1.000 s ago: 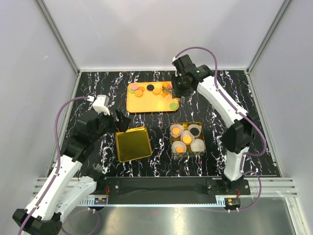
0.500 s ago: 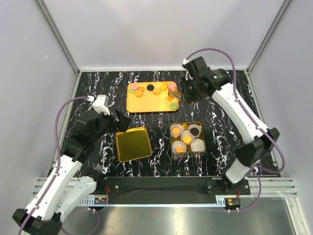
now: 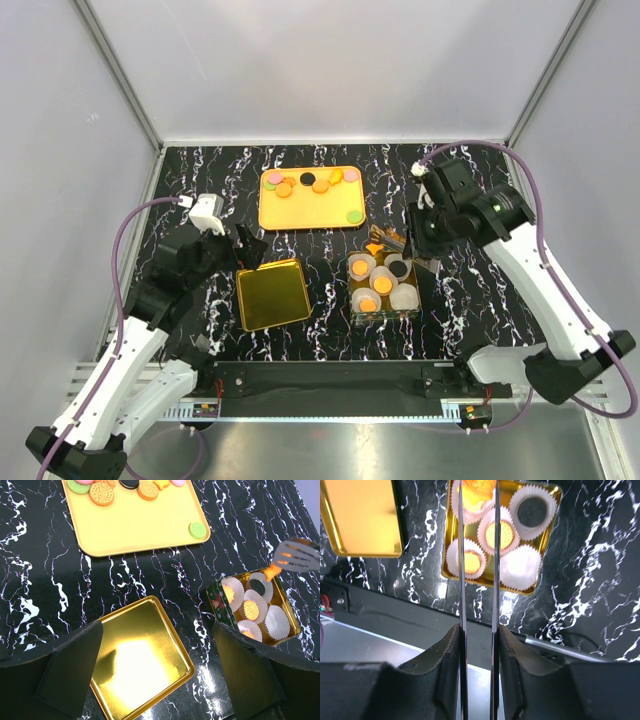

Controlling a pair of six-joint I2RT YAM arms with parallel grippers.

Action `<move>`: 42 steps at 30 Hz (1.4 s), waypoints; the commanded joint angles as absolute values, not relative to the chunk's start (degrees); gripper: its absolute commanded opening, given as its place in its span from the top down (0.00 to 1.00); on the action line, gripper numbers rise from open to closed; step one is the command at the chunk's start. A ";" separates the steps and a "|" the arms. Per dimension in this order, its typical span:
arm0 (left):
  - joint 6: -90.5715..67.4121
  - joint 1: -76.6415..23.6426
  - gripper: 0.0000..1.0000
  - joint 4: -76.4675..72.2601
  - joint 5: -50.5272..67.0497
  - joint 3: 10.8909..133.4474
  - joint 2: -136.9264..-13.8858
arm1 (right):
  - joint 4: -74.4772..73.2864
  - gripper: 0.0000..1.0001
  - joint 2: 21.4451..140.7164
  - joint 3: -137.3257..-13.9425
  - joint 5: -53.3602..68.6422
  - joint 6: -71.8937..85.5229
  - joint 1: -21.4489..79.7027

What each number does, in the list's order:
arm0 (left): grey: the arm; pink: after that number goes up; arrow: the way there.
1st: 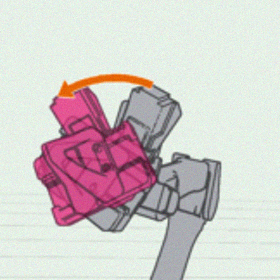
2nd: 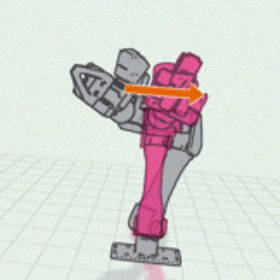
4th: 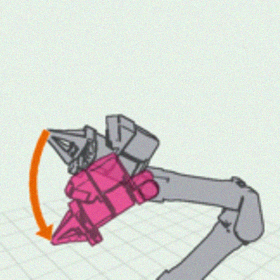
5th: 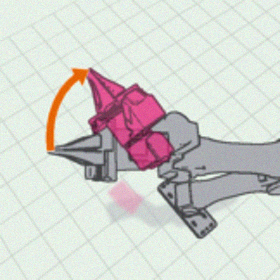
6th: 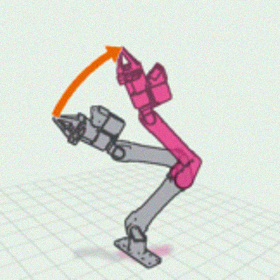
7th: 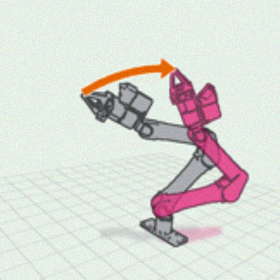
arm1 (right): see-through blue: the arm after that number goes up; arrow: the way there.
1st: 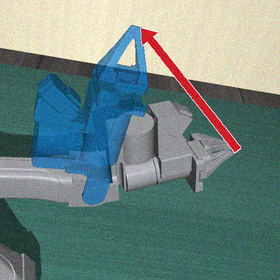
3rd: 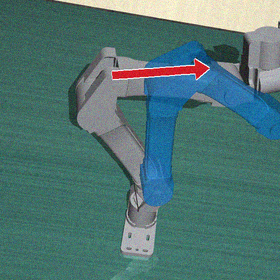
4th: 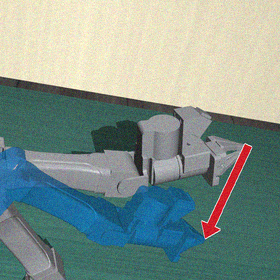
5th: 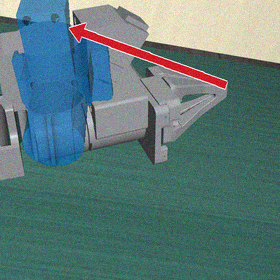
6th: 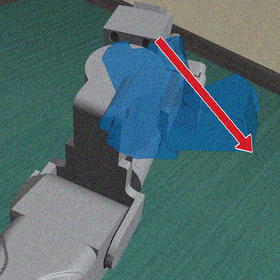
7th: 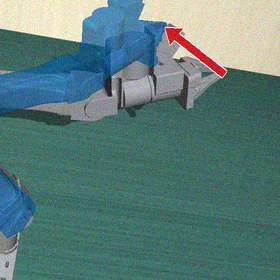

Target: Pack the cookies

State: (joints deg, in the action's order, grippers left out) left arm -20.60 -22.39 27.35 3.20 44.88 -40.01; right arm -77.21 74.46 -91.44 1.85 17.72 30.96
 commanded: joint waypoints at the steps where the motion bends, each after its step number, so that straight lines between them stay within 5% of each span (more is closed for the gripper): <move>1: -20.57 -22.06 0.01 25.14 3.69 45.26 -39.73 | -84.02 0.68 69.62 -88.26 3.95 19.51 30.85; 42: -20.74 -22.06 0.01 24.96 4.48 45.18 -40.34 | -89.30 0.69 49.84 -66.36 0.88 33.84 30.85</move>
